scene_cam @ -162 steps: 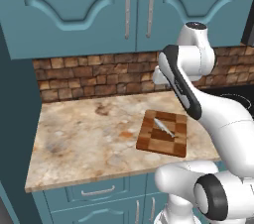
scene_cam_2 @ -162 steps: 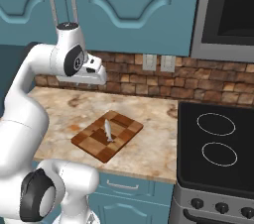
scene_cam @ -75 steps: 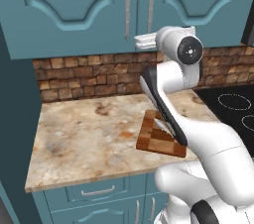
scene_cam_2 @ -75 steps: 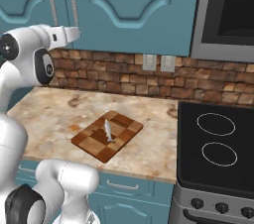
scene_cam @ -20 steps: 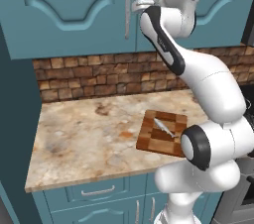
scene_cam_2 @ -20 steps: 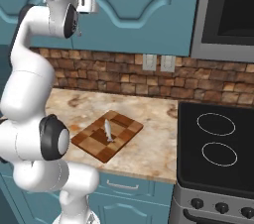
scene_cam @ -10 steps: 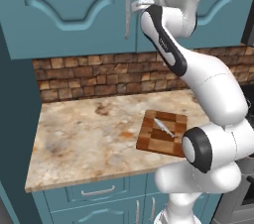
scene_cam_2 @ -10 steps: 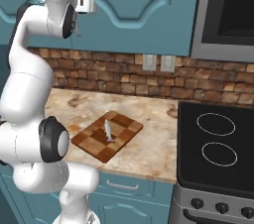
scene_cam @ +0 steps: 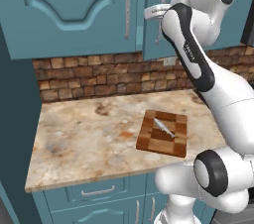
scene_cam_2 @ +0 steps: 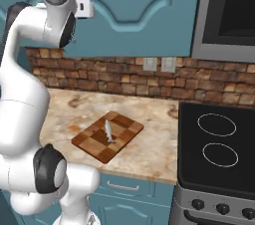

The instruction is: Open the cabinet, retrieve the rolling pin, and place it next to the meat on the cutting board to prepare for tenderizing.

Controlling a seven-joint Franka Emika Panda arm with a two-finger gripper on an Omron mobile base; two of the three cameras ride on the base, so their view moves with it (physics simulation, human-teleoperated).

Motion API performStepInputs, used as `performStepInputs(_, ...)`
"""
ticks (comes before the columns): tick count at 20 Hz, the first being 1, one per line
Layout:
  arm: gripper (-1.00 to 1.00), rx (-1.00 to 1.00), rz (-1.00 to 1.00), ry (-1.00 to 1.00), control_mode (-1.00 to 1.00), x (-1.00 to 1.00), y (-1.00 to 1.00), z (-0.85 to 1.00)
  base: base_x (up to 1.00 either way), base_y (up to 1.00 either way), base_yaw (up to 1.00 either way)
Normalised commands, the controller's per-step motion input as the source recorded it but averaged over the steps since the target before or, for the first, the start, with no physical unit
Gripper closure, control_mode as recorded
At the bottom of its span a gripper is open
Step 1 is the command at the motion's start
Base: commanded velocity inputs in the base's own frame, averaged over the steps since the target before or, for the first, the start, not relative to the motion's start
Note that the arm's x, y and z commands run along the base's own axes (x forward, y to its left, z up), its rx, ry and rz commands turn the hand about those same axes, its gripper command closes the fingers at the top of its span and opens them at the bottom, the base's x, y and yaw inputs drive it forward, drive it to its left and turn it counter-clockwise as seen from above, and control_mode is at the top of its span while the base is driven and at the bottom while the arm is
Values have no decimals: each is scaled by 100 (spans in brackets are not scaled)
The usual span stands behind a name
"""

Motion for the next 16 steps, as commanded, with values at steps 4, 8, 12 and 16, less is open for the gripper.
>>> performStepInputs(4,100,0,11,0,-100,-100,-25,-15,0,0,0)
performStepInputs(8,100,3,11,0,-100,-99,-36,-14,0,0,0)
performStepInputs(12,100,3,11,0,-100,-93,-42,-14,0,0,0)
performStepInputs(16,100,4,11,0,-100,-94,-44,-18,0,0,0)
